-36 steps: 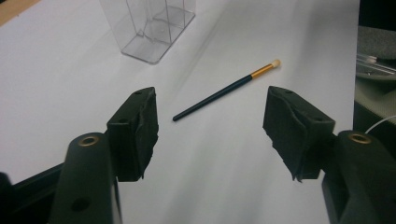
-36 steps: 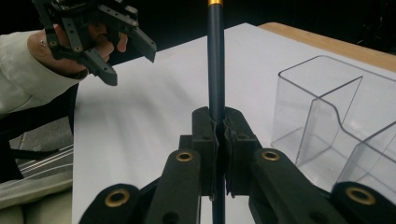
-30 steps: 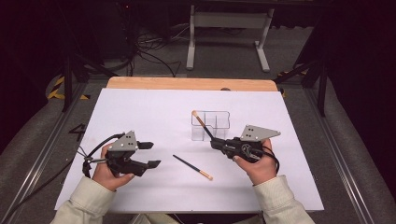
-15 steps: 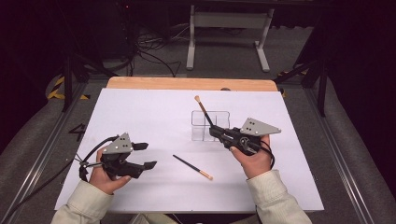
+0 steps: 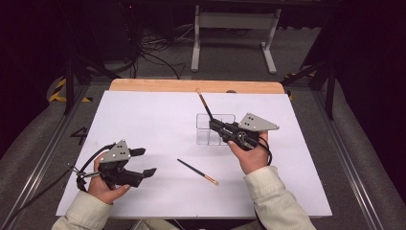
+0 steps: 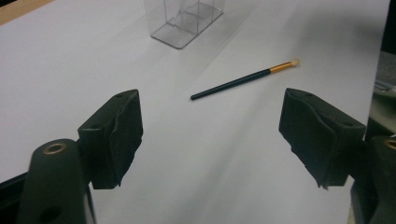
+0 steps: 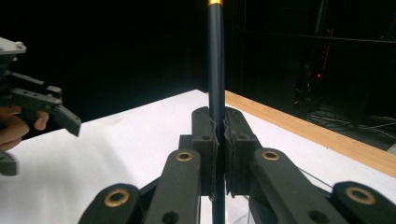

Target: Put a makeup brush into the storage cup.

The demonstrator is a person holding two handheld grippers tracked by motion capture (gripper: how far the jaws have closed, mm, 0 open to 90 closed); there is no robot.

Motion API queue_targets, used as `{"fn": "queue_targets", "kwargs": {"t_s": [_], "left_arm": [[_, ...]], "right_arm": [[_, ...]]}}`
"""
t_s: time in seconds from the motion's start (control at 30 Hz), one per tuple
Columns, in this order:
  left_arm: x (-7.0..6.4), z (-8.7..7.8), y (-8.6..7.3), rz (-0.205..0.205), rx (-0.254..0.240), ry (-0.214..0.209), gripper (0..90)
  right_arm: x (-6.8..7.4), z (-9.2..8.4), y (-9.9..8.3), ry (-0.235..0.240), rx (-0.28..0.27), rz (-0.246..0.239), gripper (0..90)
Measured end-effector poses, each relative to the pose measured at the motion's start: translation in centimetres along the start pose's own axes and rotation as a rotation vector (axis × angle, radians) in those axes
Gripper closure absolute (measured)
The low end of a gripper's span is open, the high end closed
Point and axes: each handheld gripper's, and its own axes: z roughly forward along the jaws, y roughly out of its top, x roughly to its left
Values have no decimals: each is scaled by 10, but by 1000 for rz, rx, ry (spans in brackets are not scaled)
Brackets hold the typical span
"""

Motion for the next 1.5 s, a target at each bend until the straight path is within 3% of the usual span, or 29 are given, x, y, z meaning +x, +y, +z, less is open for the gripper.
{"fn": "queue_targets", "kwargs": {"t_s": [0.3,0.8,1.1,1.5], "left_arm": [[3,4,-4,-20,1,-1,103],[3,0,-8,-35,-87,20,32],[3,1,-9,-31,-74,36,3],[1,5,-9,-19,-61,34,3]], "right_arm": [[-6,8,-1,-17,-30,-1,847],[-20,18,-8,-59,-93,-7,846],[-23,25,-15,-91,-96,-30,846],[-34,31,-31,-130,-81,0,846]]}}
